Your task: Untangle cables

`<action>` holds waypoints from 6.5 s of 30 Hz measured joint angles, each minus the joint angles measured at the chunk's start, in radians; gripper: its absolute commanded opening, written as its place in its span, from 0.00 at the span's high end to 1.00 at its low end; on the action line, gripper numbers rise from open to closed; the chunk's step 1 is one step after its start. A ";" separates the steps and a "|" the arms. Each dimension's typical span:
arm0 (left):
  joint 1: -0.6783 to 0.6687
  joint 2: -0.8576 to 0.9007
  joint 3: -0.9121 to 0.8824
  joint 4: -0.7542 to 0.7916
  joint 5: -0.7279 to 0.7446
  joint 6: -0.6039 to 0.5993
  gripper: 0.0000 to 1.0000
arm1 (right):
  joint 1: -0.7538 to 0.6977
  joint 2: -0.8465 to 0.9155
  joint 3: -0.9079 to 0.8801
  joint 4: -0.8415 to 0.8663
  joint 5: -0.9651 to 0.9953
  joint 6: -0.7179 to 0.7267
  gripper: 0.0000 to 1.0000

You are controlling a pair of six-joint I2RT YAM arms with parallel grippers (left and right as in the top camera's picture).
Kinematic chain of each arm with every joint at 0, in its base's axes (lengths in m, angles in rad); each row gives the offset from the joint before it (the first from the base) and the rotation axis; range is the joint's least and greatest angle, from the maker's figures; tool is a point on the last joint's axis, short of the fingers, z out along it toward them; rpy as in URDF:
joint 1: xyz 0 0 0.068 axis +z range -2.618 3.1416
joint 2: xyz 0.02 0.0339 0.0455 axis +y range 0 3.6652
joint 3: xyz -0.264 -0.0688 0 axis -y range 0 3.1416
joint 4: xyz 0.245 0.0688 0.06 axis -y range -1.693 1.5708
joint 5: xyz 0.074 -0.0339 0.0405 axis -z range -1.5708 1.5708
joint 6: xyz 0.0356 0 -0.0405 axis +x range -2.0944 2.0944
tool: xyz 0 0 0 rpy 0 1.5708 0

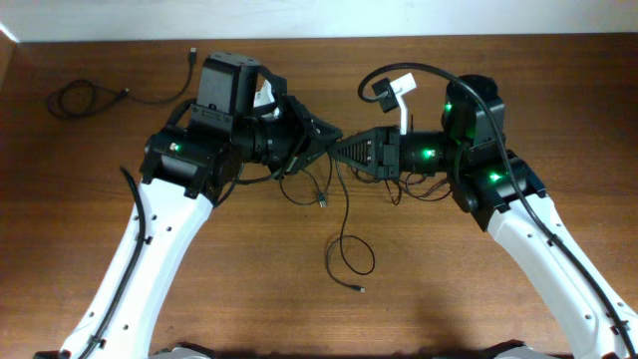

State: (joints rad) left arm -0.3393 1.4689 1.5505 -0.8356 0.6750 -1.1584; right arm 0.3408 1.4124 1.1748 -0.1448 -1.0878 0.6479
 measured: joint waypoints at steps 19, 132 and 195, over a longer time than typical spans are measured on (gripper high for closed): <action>0.085 0.001 0.000 0.009 -0.097 0.029 1.00 | -0.022 0.000 0.000 -0.076 -0.056 -0.001 0.14; 1.109 0.903 0.702 -0.147 -0.429 1.369 0.99 | -0.260 -0.002 0.003 -0.563 0.175 -0.334 0.02; 0.767 0.982 0.510 -0.319 -0.729 1.273 0.64 | -0.260 -0.002 0.003 -0.570 0.201 -0.335 0.02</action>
State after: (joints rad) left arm 0.4274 2.4512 2.0605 -1.1549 -0.0536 0.1146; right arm 0.0811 1.4109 1.1778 -0.7147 -0.8864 0.3134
